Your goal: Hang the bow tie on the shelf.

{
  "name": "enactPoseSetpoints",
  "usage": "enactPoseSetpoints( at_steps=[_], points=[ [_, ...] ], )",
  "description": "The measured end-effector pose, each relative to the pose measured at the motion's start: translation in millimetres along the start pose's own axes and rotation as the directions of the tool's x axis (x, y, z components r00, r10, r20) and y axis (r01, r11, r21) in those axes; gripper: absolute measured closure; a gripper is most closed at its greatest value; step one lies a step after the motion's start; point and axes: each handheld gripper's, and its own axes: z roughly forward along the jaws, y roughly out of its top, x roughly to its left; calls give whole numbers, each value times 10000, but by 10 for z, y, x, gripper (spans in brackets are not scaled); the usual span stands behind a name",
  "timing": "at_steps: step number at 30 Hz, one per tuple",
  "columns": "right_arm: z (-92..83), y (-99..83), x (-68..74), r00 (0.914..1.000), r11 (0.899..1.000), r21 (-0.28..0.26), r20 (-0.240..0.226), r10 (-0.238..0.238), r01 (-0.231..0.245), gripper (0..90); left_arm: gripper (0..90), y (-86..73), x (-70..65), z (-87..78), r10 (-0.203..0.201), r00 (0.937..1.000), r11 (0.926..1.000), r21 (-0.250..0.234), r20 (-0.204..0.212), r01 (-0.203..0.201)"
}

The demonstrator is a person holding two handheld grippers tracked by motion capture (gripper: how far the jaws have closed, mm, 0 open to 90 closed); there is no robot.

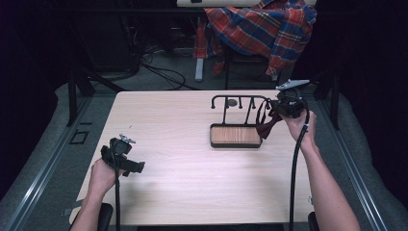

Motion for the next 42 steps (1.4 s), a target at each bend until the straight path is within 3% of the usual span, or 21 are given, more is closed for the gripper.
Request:
enactPoseSetpoints(
  at_steps=[10,33,42],
  points=[
    [51,-72,7,9992,9989,-248,-125,391,-394,883,1,0,-4,-6,45,10000,10000,-31,-21,-45],
    [197,-246,-12,9924,9958,-7,-825,914,-918,838,1,-15,19,-16,-103,9999,9999,-56,-4,103],
    [199,-253,-9,9894,9945,89,-1007,1045,-1042,781,1,-18,16,-26,-110,9999,9999,-77,-13,110]
  ],
)
